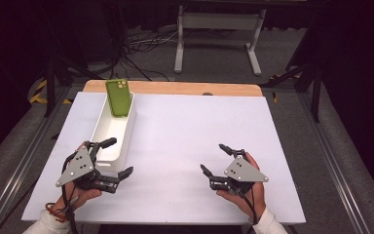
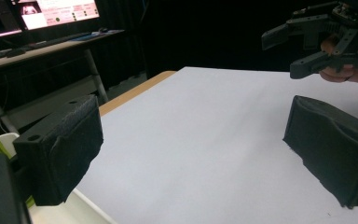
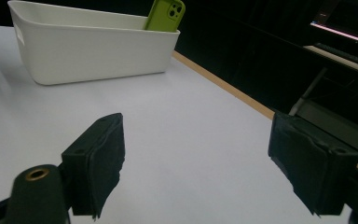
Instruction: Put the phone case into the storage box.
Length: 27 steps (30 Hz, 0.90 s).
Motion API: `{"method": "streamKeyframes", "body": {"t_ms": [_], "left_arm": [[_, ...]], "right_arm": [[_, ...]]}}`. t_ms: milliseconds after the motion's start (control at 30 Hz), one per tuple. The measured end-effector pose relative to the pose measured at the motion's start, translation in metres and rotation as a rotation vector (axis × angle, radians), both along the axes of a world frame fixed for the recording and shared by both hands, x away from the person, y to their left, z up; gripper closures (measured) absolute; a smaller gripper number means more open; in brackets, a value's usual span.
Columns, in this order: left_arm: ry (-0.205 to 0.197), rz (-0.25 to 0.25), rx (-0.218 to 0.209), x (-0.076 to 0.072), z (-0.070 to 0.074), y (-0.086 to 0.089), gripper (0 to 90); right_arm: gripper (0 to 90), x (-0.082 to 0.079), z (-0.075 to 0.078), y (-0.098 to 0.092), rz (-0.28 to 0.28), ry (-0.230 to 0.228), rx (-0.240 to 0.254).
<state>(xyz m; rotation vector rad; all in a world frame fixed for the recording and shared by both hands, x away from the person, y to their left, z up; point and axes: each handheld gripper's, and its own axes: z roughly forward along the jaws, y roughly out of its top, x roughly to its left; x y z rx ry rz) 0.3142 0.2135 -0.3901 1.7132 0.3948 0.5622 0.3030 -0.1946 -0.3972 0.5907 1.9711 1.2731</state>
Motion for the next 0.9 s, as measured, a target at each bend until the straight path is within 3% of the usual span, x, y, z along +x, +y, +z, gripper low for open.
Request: {"method": "streamKeyframes", "body": {"t_ms": [433,900], "left_arm": [[-0.001,0.005,0.014,-0.007,-0.011,-0.002,6.0],[0.016,0.006,0.112,-0.011,-0.03,-0.008,6.8]], "right_arm": [[19.4,-0.003,-0.002,-0.001,-0.001,0.0,0.0],[19.1,-0.009,-0.006,-0.003,-0.017,-0.003,-0.019]]}}
